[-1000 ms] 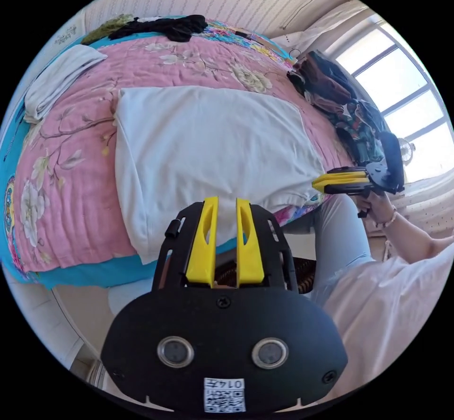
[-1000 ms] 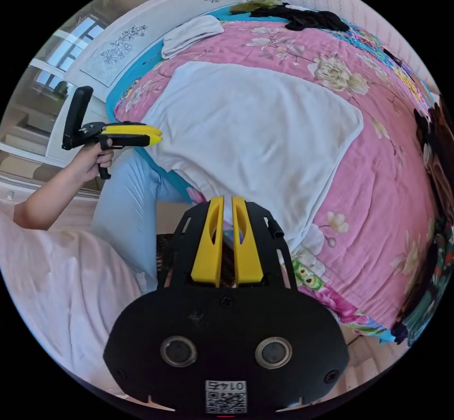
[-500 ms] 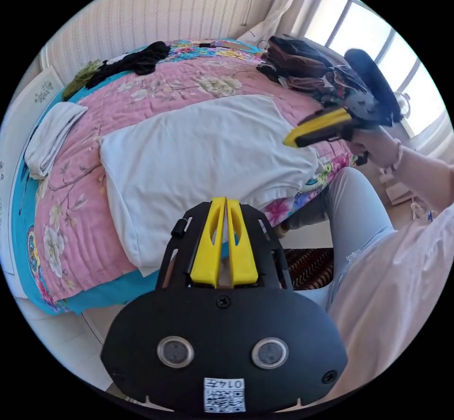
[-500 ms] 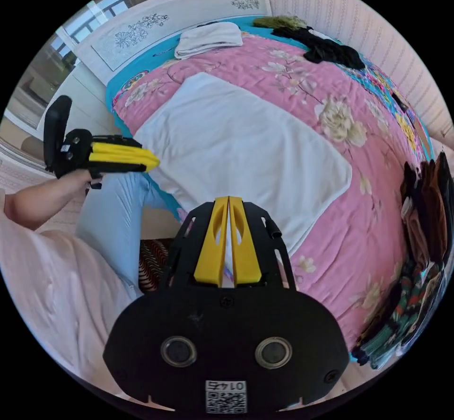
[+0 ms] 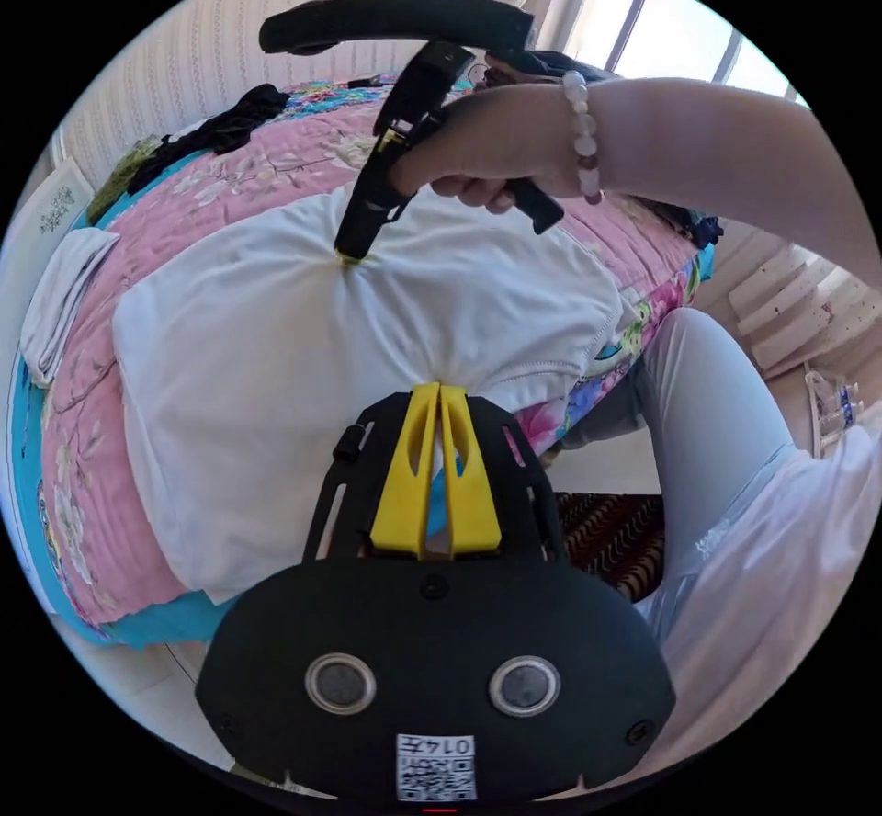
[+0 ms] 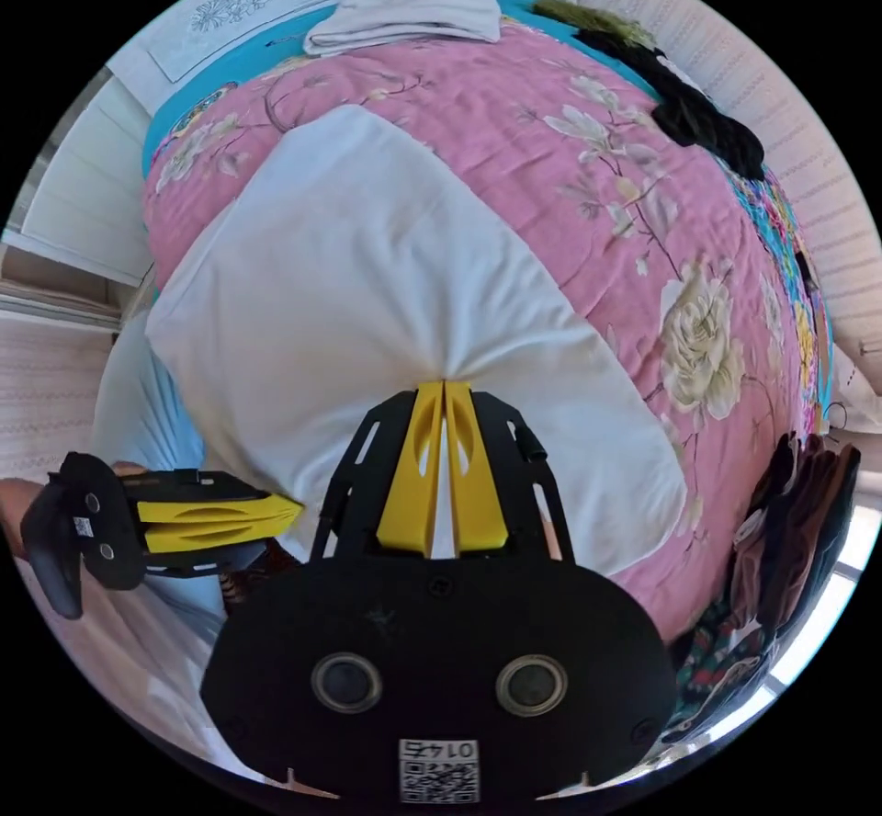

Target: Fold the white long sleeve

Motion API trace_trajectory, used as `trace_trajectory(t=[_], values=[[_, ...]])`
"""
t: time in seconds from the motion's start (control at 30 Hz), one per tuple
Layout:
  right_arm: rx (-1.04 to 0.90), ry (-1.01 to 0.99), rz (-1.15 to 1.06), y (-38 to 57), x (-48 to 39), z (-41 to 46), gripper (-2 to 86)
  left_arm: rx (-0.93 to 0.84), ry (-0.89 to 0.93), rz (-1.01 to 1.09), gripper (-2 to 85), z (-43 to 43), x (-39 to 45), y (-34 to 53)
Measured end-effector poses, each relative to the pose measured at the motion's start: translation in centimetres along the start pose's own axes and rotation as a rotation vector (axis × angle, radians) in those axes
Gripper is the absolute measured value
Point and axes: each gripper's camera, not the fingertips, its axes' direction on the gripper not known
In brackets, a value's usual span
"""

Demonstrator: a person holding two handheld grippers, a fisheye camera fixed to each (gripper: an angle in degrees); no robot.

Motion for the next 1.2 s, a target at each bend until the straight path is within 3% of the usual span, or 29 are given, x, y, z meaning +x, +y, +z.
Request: trace_trajectory(t=[0.1, 0.17, 0.4, 0.57, 0.77, 0.93, 1.07, 1.2], values=[[0.098, 0.026, 0.043, -1.0, 1.8, -2.0, -0.5, 0.052, -0.012, 0.037, -1.0, -1.0, 1.4, 0.4], [0.045, 0.067, 0.103, -2.9, 3.7, -0.3, -0.4, -0.034, -0.024, 0.036, -1.0, 1.2, 2.0, 0.7], [0.060, -0.050, 0.130, -1.9, 7.3, 1.4, -0.4, 0.005, -0.009, 0.070, -0.7, 0.7, 2.9, 0.2], [0.338, -0.245, 0.297, 10.3, 11.3, -3.5, 0.0, 0.160, -0.014, 0.146, 3.1, -1.4, 5.7, 0.2], [0.350, -0.247, 0.612, 26.5, 12.0, -1.0, 5.0, 0.184, 0.033, 0.271, 10.1, -0.7, 9.7, -0.8], [0.368, -0.438, 0.729, 31.0, 12.0, 2.7, 9.0, 0.129, 0.064, 0.359, 13.6, 1.3, 12.9, -2.6], [0.346, -0.641, 0.773, 31.2, 13.7, 5.1, 2.7, 0.046, 0.050, 0.410, 14.9, 3.9, 14.9, -4.3], [0.486, -0.688, 0.698, 31.7, 14.8, 2.7, 1.6, -0.014, 0.053, 0.398, 12.4, 5.1, 15.3, -5.5]])
